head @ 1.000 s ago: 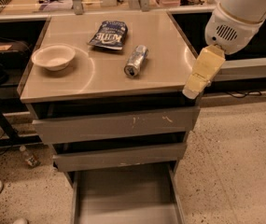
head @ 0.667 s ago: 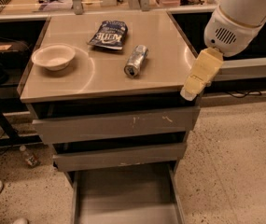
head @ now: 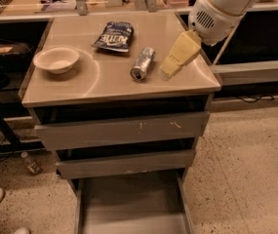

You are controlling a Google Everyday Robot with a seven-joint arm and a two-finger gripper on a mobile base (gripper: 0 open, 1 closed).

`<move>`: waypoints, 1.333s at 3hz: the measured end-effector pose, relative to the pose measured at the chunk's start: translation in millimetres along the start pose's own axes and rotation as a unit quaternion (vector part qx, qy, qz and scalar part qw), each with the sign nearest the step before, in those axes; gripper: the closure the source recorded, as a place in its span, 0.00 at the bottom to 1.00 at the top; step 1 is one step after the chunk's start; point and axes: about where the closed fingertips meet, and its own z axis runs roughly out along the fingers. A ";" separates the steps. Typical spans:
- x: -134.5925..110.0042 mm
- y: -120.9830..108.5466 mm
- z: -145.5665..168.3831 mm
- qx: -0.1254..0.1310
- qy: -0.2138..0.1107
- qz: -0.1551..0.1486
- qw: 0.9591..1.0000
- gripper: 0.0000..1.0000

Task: Place redbull can into bottom drawer

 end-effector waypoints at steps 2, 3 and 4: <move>-55.9 -7.5 26.3 -0.013 0.005 0.043 0.999 0.00; -80.9 -11.2 35.3 -0.012 0.011 0.048 0.999 0.00; -103.8 -19.2 43.4 -0.008 0.017 0.056 0.998 0.00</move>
Offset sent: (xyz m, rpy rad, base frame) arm 0.0758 0.0658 -0.0076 0.0411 0.0910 -0.0980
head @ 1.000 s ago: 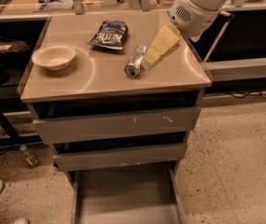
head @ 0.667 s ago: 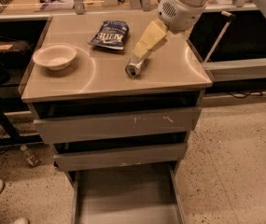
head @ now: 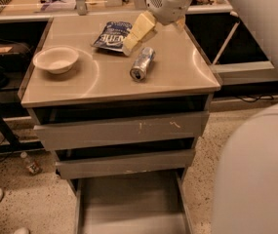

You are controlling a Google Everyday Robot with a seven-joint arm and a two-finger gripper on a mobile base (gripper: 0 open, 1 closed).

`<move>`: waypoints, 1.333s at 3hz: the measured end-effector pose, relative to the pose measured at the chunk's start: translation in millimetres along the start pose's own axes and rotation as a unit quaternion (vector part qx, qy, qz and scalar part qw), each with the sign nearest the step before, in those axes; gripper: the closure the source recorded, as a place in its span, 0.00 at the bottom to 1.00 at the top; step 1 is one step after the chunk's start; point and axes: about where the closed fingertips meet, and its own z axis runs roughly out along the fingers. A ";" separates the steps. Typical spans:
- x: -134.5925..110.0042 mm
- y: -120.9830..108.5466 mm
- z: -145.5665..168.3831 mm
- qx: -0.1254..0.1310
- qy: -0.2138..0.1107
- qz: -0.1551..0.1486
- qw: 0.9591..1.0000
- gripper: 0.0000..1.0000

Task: Place redbull can into bottom drawer

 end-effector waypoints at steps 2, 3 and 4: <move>-32.6 -17.3 29.2 -0.004 0.016 0.021 1.000 0.00; -41.9 -27.6 48.2 -0.009 0.023 0.031 0.999 0.00; -49.6 -33.8 67.2 -0.015 0.030 0.039 0.999 0.00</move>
Offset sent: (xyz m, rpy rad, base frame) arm 0.0589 0.0038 -0.0283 -0.0451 0.1361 -0.0581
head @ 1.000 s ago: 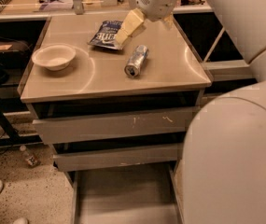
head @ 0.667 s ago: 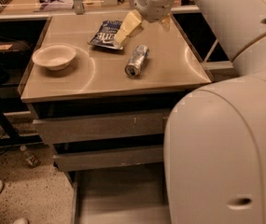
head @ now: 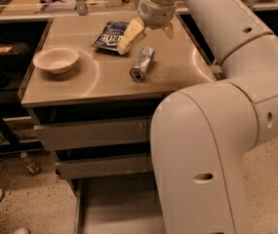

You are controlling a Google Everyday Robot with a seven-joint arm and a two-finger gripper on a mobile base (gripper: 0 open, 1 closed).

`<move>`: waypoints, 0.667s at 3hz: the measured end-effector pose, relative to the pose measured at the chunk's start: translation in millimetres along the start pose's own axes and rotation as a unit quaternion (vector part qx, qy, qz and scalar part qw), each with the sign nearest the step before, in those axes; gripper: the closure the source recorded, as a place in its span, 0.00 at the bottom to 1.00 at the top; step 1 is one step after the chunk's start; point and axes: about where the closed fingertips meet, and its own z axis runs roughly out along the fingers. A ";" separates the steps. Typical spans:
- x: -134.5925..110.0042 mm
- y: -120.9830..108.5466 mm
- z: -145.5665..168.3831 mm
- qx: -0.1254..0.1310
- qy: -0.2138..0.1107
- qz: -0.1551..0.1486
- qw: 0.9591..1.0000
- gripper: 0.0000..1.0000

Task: Place redbull can into bottom drawer

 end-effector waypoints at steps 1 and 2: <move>-9.2 1.2 14.4 -0.006 0.005 0.001 1.000 0.00; -13.8 2.0 29.8 -0.014 0.012 0.005 1.000 0.00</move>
Offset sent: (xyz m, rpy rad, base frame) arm 0.0000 0.0036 -0.0282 -0.0424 0.1766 0.0170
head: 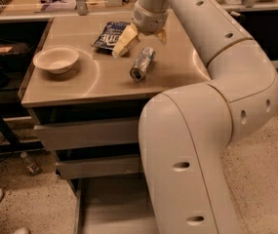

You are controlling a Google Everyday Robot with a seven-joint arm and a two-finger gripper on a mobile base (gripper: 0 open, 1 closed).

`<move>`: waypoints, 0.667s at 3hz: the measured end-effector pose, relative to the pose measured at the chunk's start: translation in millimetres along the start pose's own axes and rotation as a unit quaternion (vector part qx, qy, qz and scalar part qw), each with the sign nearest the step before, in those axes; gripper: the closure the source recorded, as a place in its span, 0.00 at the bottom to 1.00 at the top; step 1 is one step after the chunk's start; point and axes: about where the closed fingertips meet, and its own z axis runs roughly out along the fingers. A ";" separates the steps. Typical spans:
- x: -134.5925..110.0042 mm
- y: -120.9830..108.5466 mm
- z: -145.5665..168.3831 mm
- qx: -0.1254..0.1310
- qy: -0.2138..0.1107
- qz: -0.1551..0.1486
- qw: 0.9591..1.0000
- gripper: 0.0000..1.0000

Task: Place redbull can into bottom drawer

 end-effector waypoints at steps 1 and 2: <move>-1.7 -0.8 12.6 -0.007 0.007 0.003 1.000 0.00; -1.2 -2.4 21.7 -0.011 0.014 0.006 1.000 0.00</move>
Offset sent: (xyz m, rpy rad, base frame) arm -0.0176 -0.0162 -0.0201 -0.0555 0.1706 0.0150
